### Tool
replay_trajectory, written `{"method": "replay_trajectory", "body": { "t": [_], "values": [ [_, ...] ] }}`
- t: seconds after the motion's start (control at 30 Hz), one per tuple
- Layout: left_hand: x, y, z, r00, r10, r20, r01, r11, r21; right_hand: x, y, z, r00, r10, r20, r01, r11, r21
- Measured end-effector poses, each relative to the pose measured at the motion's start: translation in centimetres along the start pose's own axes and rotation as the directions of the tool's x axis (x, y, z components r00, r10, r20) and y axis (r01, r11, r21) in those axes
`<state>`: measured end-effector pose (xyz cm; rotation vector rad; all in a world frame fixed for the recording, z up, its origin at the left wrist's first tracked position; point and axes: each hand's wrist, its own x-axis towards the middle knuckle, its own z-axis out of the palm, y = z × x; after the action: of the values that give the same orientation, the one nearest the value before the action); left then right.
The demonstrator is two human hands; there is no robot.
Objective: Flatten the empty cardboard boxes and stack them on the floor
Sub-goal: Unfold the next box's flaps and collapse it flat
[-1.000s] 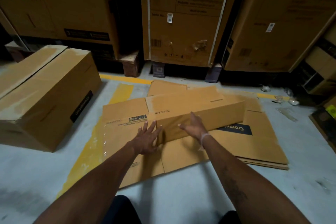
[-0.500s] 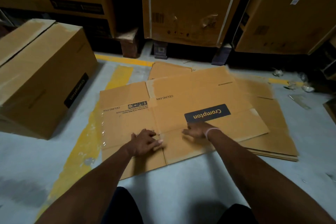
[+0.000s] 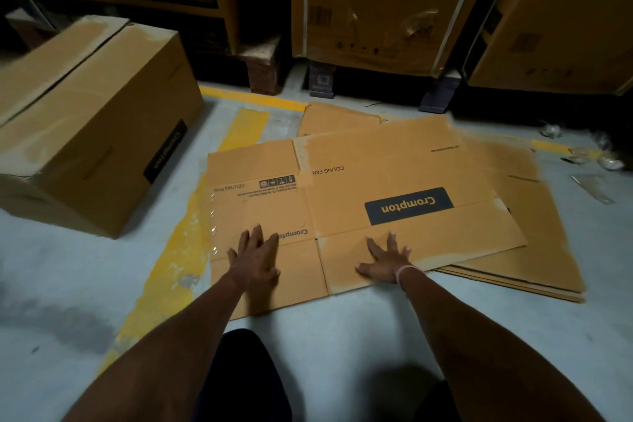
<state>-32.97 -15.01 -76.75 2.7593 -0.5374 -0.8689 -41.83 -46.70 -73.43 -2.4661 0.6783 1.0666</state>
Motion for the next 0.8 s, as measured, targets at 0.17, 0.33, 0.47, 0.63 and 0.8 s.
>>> {"method": "replay_trajectory", "body": {
  "t": [0.17, 0.33, 0.47, 0.63, 0.8],
  "values": [
    [-0.9, 1.5, 0.7, 0.996, 0.067, 0.065, -0.069, 0.997, 0.029, -2.1, -2.4, 2.8, 0.779, 0.583, -0.231, -0.187, 0.568, 0.801],
    [-1.8, 5.0, 2.8, 0.958, 0.220, 0.183, -0.258, 0.941, 0.219, -3.6, -2.5, 2.0, 0.865, 0.499, 0.049, 0.016, -0.126, 0.992],
    [-3.2, 8.0, 3.0, 0.985, 0.171, -0.015, -0.163, 0.959, 0.230, -3.8, -0.1, -0.5, 0.889, 0.448, 0.095, 0.038, -0.278, 0.960],
    [-1.4, 9.8, 1.1, 0.954, 0.262, -0.148, -0.199, 0.919, 0.341, -4.4, 2.2, -2.8, 0.883, 0.468, 0.033, 0.110, -0.275, 0.955],
    [2.7, 14.3, -3.0, 0.942, 0.303, -0.145, -0.203, 0.857, 0.473, -4.0, 6.3, -3.2, 0.907, 0.414, 0.071, 0.120, -0.416, 0.901]
  ]
}}
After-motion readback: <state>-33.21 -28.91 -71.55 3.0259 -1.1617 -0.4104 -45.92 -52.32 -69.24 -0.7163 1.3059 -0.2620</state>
